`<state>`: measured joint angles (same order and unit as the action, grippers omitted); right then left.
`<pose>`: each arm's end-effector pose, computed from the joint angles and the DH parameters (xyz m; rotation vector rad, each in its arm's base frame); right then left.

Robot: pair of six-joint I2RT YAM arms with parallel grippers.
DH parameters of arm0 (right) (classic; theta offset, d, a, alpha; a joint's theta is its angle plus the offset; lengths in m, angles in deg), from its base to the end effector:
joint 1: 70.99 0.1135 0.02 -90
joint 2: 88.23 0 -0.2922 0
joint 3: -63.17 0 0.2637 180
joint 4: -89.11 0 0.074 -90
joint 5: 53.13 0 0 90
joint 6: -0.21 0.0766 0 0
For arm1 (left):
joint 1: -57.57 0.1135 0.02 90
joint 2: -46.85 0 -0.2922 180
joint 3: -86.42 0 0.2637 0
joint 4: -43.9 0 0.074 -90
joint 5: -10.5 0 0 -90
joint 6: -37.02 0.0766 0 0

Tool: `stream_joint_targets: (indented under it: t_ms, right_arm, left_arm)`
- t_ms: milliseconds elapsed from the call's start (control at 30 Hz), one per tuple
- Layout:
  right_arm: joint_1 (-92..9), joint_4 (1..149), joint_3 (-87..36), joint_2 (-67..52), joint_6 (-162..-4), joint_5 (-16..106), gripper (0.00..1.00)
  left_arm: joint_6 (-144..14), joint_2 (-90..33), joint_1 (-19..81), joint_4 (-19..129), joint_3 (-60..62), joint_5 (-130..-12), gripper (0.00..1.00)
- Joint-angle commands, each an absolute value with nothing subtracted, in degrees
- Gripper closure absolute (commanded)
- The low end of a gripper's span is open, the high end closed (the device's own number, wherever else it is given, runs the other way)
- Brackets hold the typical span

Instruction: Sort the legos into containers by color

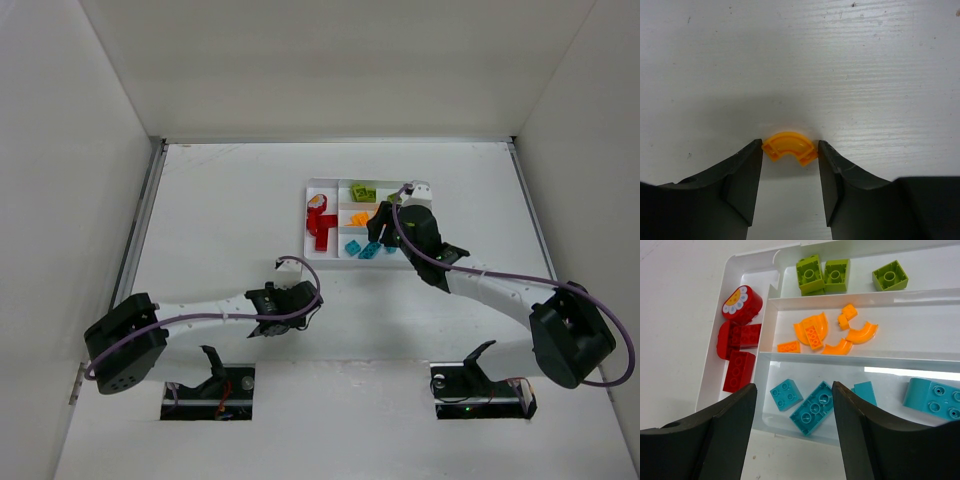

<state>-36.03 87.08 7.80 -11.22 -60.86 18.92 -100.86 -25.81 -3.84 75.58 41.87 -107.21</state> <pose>0.2872 0.1720 0.2420 0.0997 1.9839 0.4184 0.1446 -0.1909 0.1456 0.1264 2.4479 -0.1894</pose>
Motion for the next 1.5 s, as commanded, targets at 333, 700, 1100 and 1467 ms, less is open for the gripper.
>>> stream_joint_targets:
  t_ms: [333,700,1100,1467]
  right_arm:
    - [-36.8,90.2,9.3,-15.7,-58.9,17.0,0.32]
    - [-48.2,92.7,21.4,-34.3,-50.1,6.6,0.7]
    - [-55.1,85.5,33.2,-51.3,-42.8,4.8,0.66]
    - [-54.2,85.0,36.4,-54.7,-42.6,4.9,0.48]
  left_arm:
    - [-99.1,-20.0,-3.7,77.4,35.3,-107.2,0.66]
    - [-88.9,-28.7,0.9,66.1,23.5,-105.3,0.65]
    - [-83.9,-49.4,7.5,52.7,6.3,-98.5,0.65]
    - [-83.0,-65.1,11.6,51.3,-8.2,-98.2,0.65]
